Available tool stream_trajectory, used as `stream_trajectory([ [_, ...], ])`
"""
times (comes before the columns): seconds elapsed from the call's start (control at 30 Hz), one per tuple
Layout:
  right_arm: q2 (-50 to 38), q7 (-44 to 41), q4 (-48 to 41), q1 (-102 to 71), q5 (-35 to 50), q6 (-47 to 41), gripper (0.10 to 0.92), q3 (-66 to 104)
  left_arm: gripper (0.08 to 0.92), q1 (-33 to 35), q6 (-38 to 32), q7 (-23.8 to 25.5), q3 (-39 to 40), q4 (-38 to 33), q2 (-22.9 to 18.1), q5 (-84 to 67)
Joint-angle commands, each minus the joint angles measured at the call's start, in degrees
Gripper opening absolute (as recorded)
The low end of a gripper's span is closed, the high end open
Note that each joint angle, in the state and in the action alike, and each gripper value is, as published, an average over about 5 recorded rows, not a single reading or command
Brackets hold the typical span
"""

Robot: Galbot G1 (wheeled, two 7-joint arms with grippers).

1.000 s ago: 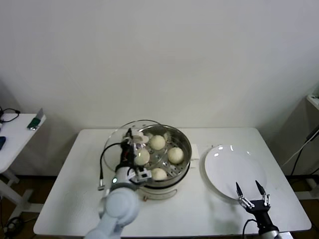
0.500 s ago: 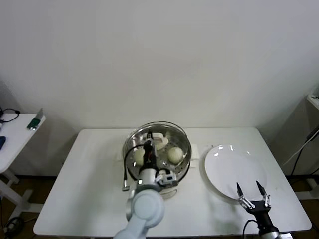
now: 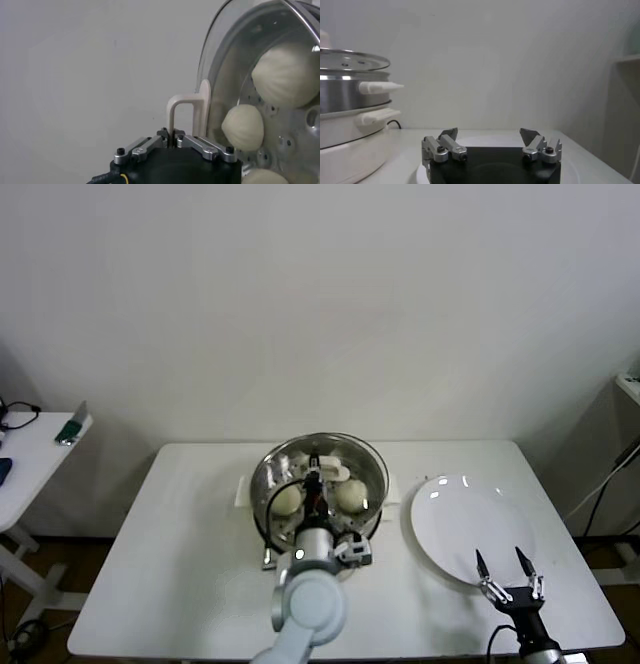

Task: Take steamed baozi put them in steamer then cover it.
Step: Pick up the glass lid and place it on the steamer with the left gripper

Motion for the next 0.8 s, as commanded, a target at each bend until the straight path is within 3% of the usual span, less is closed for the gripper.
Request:
stream_trajectory([
  [0.03, 0.0, 0.0, 0.0, -0.1, 0.6, 0.1, 0.823, -0.1, 0.143, -0.4, -0.5, -0.2, 0.0, 1.8, -0.3, 2.4],
  [0.8, -0.3, 0.4, 0.4, -0.1, 2.1, 0.0, 0.823, 0.0, 0.143, 0.0, -0.8, 0.2, -0.6, 2.2, 0.3, 1.8],
])
